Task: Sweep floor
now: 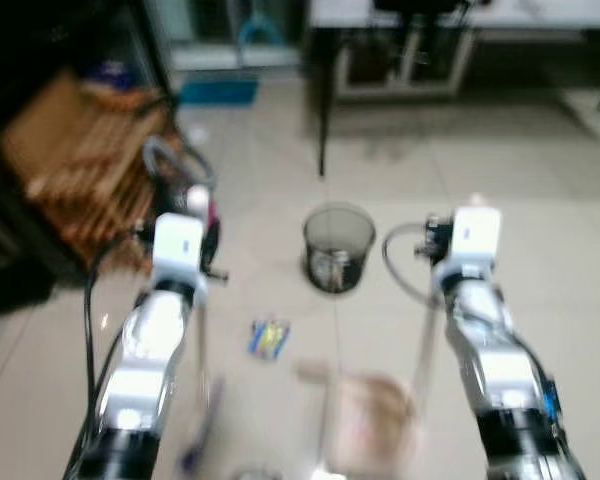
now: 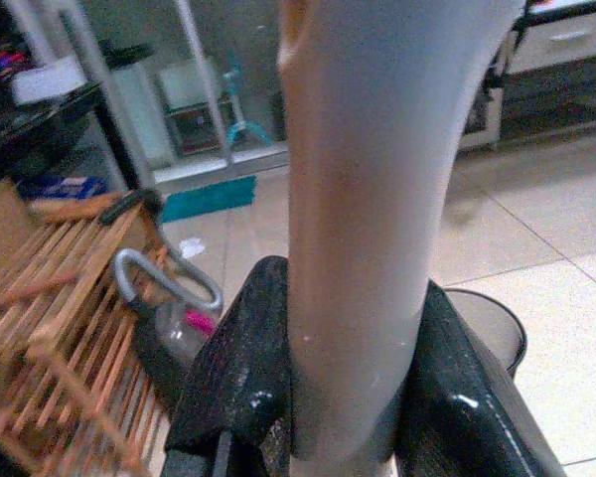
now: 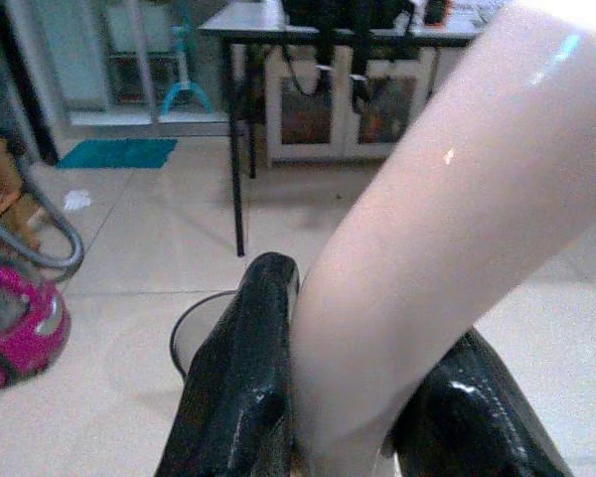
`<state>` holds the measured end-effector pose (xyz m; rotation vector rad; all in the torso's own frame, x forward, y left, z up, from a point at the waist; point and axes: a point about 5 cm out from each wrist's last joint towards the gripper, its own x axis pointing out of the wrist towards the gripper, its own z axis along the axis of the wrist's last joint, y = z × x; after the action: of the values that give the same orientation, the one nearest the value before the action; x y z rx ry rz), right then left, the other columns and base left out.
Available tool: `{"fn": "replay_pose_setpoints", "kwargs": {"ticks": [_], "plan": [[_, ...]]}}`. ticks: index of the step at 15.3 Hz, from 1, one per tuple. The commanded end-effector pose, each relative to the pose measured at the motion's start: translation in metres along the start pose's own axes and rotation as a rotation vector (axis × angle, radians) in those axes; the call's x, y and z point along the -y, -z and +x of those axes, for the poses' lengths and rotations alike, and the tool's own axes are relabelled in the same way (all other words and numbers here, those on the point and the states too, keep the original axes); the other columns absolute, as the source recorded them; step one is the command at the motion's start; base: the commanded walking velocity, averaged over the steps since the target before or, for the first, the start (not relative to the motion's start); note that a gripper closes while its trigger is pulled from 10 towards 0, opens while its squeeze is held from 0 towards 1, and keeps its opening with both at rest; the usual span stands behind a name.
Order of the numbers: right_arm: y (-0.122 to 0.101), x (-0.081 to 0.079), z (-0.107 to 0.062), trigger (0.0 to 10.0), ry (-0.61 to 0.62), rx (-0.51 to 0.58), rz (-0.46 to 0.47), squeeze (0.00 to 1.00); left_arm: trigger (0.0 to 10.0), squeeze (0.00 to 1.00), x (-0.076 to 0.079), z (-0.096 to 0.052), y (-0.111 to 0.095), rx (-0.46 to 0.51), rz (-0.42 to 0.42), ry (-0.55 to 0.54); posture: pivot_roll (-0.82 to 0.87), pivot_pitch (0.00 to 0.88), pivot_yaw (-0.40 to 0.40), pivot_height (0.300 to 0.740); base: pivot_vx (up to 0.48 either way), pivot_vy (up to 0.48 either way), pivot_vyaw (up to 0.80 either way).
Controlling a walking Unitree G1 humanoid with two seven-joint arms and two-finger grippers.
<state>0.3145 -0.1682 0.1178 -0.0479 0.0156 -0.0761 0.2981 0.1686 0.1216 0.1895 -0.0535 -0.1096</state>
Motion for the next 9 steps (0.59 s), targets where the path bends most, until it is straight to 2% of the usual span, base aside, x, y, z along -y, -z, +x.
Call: {"fn": "replay_pose_setpoints", "kwargs": {"ticks": [1,3,8,9], "plan": [[-0.0044,0.0143,0.0,10.0,0.045,0.02,-0.051,0.0,10.0,0.0,0.0079,0.0034,-0.0135,0.063,-0.01,0.024,-0.04,0.068,0.038,0.74,0.394,0.0,0.0],[-0.0047,0.0146,-0.0002,10.0,0.049,0.023,-0.078,0.0,10.0,0.0,0.0084,0.0032,-0.0134,0.062,-0.007,0.027,-0.04,0.07,0.038,0.74,0.388,0.0,0.0],[-0.0039,0.0163,-0.0013,10.0,0.069,0.027,-0.038,0.0,10.0,0.0,0.0104,0.0032,-0.0121,0.057,0.001,0.038,-0.04,0.081,0.04,0.74,0.376,0.0,0.0],[-0.004,0.0173,-0.0012,10.0,0.076,0.029,-0.038,0.0,10.0,0.0,0.011,0.0029,-0.0123,0.065,-0.007,0.04,-0.04,0.084,0.039,0.74,0.0,0.0,0.0]]}}
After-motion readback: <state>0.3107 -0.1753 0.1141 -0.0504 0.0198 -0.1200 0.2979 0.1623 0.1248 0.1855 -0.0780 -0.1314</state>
